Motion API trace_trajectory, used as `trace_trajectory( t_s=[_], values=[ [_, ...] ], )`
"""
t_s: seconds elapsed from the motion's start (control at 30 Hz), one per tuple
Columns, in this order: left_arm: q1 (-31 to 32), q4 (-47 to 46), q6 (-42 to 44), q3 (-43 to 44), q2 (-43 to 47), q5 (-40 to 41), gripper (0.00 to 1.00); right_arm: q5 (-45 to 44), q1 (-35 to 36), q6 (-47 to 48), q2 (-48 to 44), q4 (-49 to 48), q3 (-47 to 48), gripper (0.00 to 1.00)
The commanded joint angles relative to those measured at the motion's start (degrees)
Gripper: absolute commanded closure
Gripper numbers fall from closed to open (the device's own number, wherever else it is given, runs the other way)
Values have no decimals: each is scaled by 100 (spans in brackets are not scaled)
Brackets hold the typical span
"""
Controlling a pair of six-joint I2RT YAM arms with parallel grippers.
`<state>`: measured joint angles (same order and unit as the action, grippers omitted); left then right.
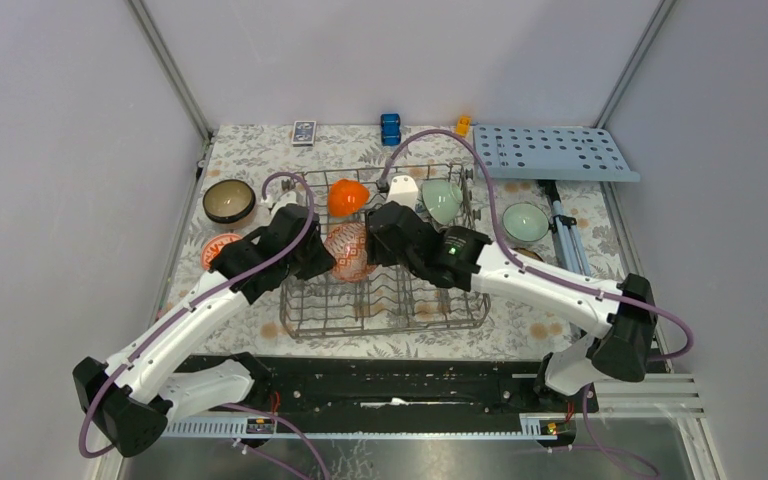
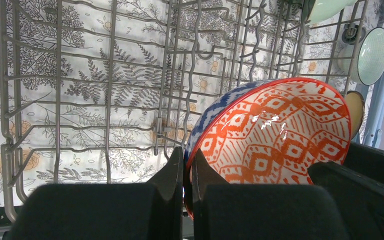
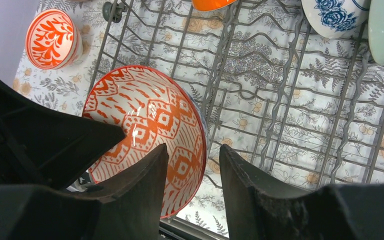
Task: Unload the bowls from the dish rack
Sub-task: Place the bowl at the center of the board.
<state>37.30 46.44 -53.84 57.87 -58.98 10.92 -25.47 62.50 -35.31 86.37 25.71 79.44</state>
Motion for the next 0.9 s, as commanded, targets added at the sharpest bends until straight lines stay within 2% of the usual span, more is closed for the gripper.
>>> trace_trajectory(
  t_s=[0.0, 0.3, 0.4, 0.53, 0.6, 0.73, 0.8, 0.87],
  values=[
    [-12, -267, -135, 168, 71, 10, 100, -28, -61, 186, 174, 169, 351, 52],
    [-14, -268, -138, 142, 84, -20, 100, -76, -81, 250, 431, 285, 428, 69],
    [-14, -275, -132, 128, 65, -35, 100, -61, -80, 259, 447, 285, 414, 79],
    [-12, -276, -86, 137, 53, -19, 100, -3, -82, 261, 458, 285, 434, 96],
    [-14, -280, -30, 143, 60, 9, 92, 12, -81, 244, 455, 300, 449, 100],
    [-14, -278, 64, 106, 111, 63, 65, 57, -80, 233, 435, 302, 423, 100],
    [-12, -267, 104, 77, 153, 110, 59, 92, -82, 227, 442, 313, 416, 100],
    [-12, -267, 168, 59, 191, 164, 59, 127, -80, 226, 452, 319, 414, 100]
  ],
)
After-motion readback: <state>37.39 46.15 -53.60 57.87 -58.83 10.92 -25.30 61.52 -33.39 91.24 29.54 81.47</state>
